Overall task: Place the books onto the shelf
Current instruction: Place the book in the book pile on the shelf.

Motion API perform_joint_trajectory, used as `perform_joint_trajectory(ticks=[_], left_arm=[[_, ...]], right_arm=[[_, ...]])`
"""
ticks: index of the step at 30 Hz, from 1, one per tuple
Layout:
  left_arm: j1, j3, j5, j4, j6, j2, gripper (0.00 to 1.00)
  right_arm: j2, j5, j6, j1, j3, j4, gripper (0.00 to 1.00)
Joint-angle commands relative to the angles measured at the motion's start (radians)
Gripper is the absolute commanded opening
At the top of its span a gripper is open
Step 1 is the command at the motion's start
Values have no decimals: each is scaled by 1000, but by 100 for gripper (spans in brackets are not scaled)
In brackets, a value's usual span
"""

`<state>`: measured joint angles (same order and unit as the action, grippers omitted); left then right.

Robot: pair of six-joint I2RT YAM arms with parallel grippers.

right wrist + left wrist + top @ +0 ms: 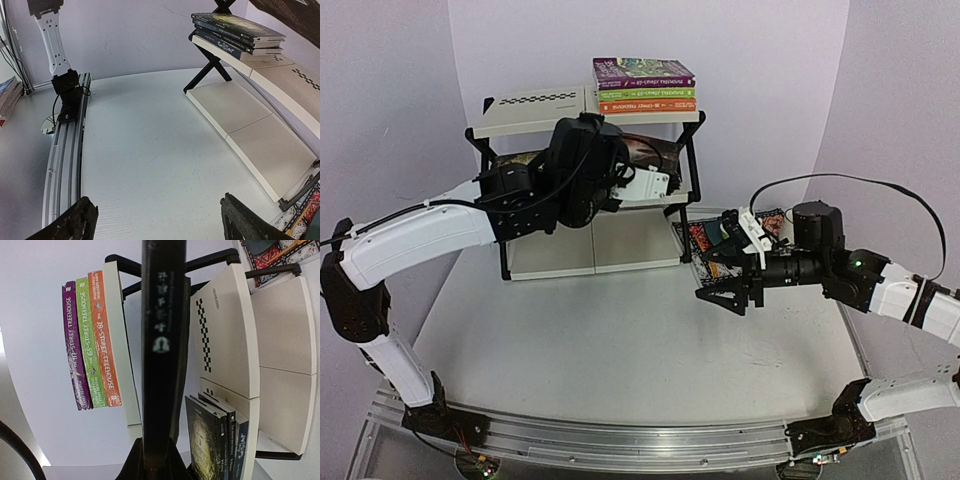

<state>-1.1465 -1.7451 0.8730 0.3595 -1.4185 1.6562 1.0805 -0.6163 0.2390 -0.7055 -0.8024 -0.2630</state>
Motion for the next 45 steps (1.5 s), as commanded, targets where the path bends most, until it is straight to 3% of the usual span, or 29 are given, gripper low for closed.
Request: perform_joint_trajectory(ticks=[1,8,23,45], left_arm=[[64,-33,55,-139,-85,-45,0],[118,-20,16,-141,-37,-77,0],[292,204,-17,-137,74,-169,0],[459,302,-64,-133,120,-161,0]], right_arm=[[-18,-11,12,1,-5,-13,86],[-15,-14,16,1,-17,-9,86],[1,-42,12,1,-33,1,86],[18,-69,4,0,-73,38,86]])
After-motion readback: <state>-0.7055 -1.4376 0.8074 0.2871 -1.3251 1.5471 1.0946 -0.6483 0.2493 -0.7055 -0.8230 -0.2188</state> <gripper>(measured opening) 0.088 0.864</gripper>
